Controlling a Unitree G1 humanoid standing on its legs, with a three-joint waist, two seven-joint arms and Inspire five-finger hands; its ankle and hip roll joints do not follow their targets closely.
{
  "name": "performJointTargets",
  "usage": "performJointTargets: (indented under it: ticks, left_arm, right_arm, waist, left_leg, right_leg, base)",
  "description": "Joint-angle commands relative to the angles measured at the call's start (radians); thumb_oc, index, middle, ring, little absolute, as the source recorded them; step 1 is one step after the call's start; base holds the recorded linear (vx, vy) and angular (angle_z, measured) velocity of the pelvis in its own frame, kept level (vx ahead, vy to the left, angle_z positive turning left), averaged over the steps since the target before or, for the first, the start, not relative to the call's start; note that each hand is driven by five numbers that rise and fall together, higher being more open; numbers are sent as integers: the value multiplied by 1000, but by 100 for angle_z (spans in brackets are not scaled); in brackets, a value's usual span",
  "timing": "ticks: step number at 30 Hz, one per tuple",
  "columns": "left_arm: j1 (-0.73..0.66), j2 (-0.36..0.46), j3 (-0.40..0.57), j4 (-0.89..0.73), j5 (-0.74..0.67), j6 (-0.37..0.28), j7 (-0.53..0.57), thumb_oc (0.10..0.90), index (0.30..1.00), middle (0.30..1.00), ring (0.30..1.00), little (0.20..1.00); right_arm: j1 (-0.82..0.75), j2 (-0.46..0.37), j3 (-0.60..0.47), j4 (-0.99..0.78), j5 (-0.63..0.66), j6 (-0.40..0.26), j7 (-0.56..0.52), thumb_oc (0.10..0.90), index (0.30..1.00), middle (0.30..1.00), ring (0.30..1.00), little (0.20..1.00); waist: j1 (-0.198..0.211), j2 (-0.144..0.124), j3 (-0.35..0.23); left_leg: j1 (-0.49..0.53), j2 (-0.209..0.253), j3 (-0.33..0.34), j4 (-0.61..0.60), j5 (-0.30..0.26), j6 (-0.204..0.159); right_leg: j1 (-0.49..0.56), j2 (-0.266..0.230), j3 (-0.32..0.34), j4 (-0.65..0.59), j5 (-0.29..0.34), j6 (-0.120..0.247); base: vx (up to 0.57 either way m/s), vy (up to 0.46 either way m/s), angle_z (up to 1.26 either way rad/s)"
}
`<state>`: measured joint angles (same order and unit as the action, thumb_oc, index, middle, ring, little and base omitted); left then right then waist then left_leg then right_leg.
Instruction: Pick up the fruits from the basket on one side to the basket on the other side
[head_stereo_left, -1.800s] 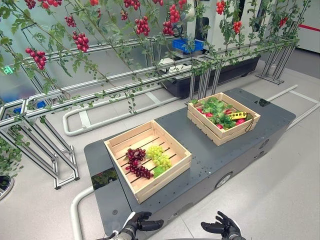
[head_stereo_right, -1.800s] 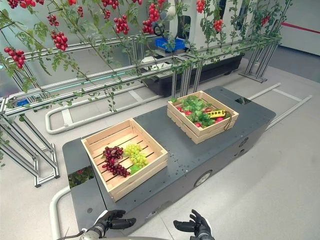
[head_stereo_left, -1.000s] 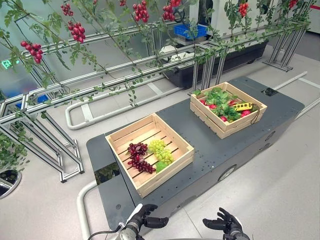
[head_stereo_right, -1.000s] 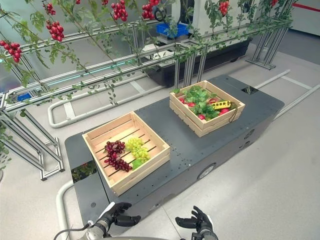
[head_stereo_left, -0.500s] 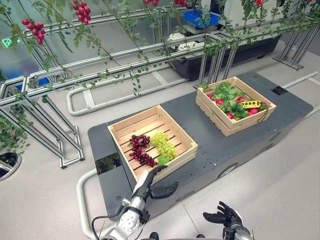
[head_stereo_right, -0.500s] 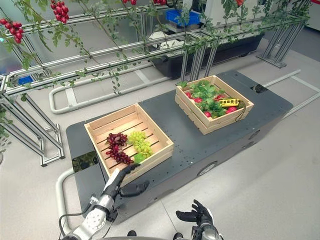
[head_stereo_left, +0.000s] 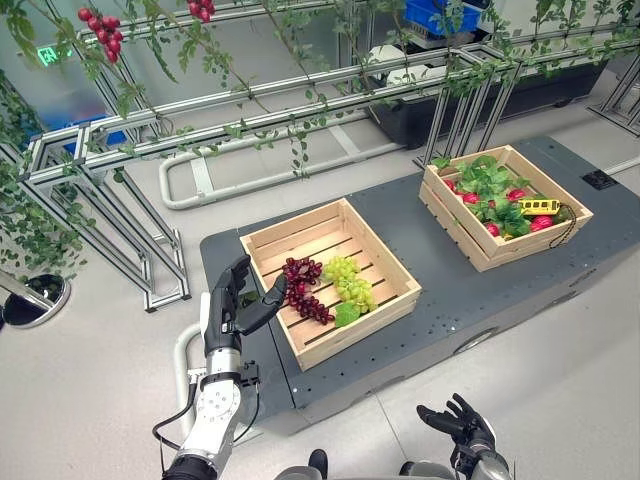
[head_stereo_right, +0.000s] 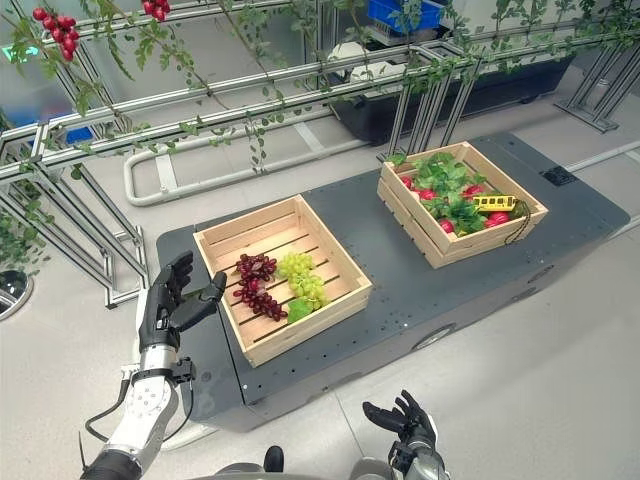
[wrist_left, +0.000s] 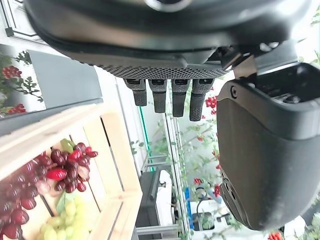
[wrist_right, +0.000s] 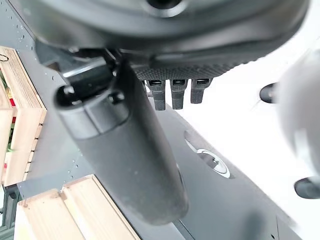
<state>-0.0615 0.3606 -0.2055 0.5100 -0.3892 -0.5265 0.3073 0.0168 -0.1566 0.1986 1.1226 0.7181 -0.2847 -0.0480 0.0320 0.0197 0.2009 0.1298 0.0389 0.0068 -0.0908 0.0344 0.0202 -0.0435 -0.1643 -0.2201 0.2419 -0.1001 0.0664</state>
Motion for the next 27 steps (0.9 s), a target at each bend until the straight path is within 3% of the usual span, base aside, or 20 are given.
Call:
performJointTargets:
  ticks: [1, 6, 8, 10, 12, 13, 15, 17, 20, 22, 24, 27]
  left_arm:
    - [-193, -10, 36, -7, -178, 40, -112, 800, 900, 900, 900, 900]
    - [-184, -19, 38, 10, -130, 59, -81, 800, 900, 900, 900, 900]
    - [-175, 34, 36, -13, 15, 93, -1, 800, 900, 900, 900, 900]
    - [-192, 65, 25, -11, 93, 91, 26, 800, 900, 900, 900, 900]
    - [-255, 121, -25, -16, 226, 94, 66, 800, 900, 900, 900, 900]
    - [-314, 186, -73, -29, 296, 127, 93, 800, 900, 900, 900, 900]
    - [-382, 247, -103, -23, 299, 166, 105, 800, 900, 900, 900, 900]
    - [-424, 275, -115, -3, 310, 166, 112, 800, 900, 900, 900, 900]
    - [-602, 367, -168, 67, 306, 164, 178, 800, 900, 900, 900, 900]
    - [-688, 406, -202, 96, 327, 186, 215, 800, 900, 900, 900, 900]
    - [-791, 442, -260, 132, 448, 236, 274, 800, 900, 900, 900, 900]
    - [-848, 467, -305, 147, 512, 273, 275, 800, 900, 900, 900, 900]
  right_arm:
    - [-82, -7, -27, -13, -10, -66, 46, 800, 900, 900, 900, 900]
    - [-106, -24, -4, -22, -8, -21, 71, 800, 900, 900, 900, 900]
    - [-82, -47, 21, -76, -27, -6, 119, 800, 900, 900, 900, 900]
    - [-79, -70, 21, -84, -22, -23, 133, 800, 900, 900, 900, 900]
    - [-88, -112, 6, -88, 18, -71, 137, 800, 900, 900, 900, 900]
    - [-125, -144, -11, -77, 46, -87, 136, 800, 900, 900, 900, 900]
    - [-162, -165, -16, -68, 113, -91, 133, 800, 900, 900, 900, 900]
    - [-178, -174, -25, -61, 132, -97, 139, 800, 900, 900, 900, 900]
    - [-248, -216, -8, -64, 95, -84, 123, 800, 900, 900, 900, 900]
    - [-279, -231, 16, -81, 79, -82, 111, 800, 900, 900, 900, 900]
    - [-316, -238, 35, -92, 109, -83, 119, 800, 900, 900, 900, 900]
    - [-326, -238, 43, -102, 113, -87, 113, 800, 900, 900, 900, 900]
  waist:
    - [-17, 14, 3]
    - [-28, 2, 3]
    - [-32, -19, 38]
    - [-42, -14, 62]
    - [-65, 5, 108]
    - [-75, 13, 135]
    - [-78, 21, 155]
    - [-81, 24, 168]
    - [-101, 41, 241]
    - [-110, 41, 278]
    - [-116, 28, 319]
    - [-119, 23, 319]
  left_leg:
    - [24, -31, 48, 12, -118, 29]
    - [12, -3, 66, 70, -115, 11]
    - [-63, 11, 99, 259, -145, -2]
    - [-92, 29, 127, 271, -133, -14]
    - [-144, 85, 207, 221, -43, -64]
    - [-144, 72, 205, 202, -54, -53]
    - [-158, 58, 194, 184, -50, -50]
    - [-176, 53, 195, 192, -53, -52]
    - [-271, 48, 200, 268, -66, -59]
    - [-337, 52, 209, 334, -80, -60]
    - [-432, 55, 209, 436, -108, -60]
    - [-499, 58, 213, 488, -126, -57]
  right_leg:
    - [25, 25, 69, -171, 110, 41]
    - [63, 50, 67, -171, 74, 15]
    - [78, 43, 40, -147, 58, -13]
    - [76, 41, 31, -135, 49, -23]
    - [83, 38, -2, -133, 31, -37]
    - [61, 23, -8, -124, 20, -34]
    - [25, 16, -10, -112, 22, -29]
    - [-4, 9, -13, -96, 25, -27]
    - [-132, -10, 5, -4, 25, -29]
    - [-206, -15, 23, 60, 18, -31]
    - [-291, -16, 36, 137, 4, -35]
    - [-352, -15, 46, 175, -7, -39]
  base:
    - [85, -310, 7]
    - [108, -252, 7]
    - [150, -226, 6]
    - [0, -17, 2]
    - [-89, 107, 33]
    - [-72, 142, 65]
    - [-88, 147, 67]
    - [-112, 112, 11]
    - [-168, 166, 2]
    - [-169, 72, 1]
    - [-138, 7, 1]
    - [-76, 19, 7]
